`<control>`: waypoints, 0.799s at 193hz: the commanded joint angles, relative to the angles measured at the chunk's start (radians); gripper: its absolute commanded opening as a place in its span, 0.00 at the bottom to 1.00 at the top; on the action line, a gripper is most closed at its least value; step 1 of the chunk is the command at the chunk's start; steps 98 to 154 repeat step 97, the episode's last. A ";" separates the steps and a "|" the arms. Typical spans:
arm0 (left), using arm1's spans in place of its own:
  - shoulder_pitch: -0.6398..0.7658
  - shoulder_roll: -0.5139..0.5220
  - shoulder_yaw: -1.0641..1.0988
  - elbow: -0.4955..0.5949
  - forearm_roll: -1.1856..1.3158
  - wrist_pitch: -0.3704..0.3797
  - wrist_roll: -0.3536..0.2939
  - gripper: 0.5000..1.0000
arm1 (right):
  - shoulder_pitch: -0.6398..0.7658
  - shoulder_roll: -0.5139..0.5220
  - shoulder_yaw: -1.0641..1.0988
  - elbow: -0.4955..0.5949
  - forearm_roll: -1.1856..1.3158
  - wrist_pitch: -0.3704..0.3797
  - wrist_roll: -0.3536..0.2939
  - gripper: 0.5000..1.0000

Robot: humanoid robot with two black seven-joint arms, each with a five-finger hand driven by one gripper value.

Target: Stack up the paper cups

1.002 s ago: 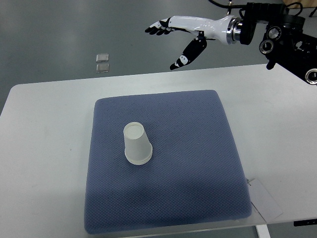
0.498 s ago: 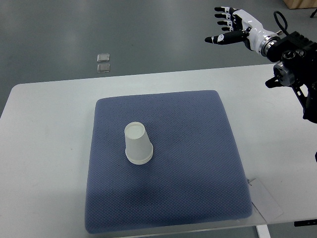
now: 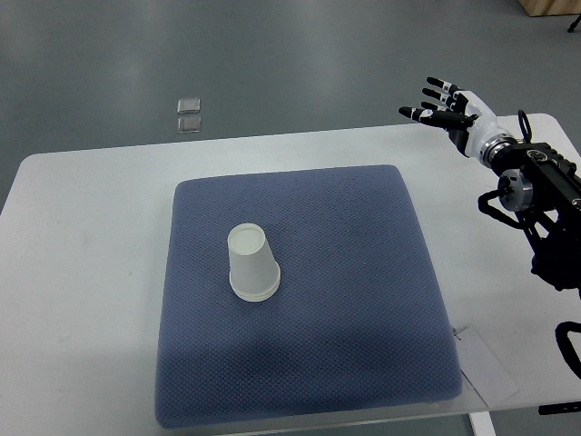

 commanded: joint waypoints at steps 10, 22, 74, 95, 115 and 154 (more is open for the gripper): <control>0.000 0.000 0.000 0.000 0.000 0.000 0.000 1.00 | -0.023 0.027 0.039 0.001 0.003 -0.012 0.006 0.83; 0.000 0.000 0.000 0.000 0.001 0.000 0.000 1.00 | -0.029 0.035 0.042 0.001 0.004 -0.027 0.006 0.83; 0.000 0.000 0.000 0.000 0.000 0.000 0.000 1.00 | -0.060 0.105 0.040 0.005 0.003 -0.130 0.045 0.83; 0.000 0.000 0.000 0.000 0.000 0.000 0.000 1.00 | -0.080 0.124 0.040 0.005 0.003 -0.165 0.066 0.83; 0.000 0.000 0.000 0.000 0.000 0.000 0.000 1.00 | -0.081 0.124 0.040 0.005 0.003 -0.165 0.066 0.83; 0.000 0.000 0.000 0.000 0.000 0.000 0.000 1.00 | -0.081 0.124 0.040 0.005 0.003 -0.165 0.066 0.83</control>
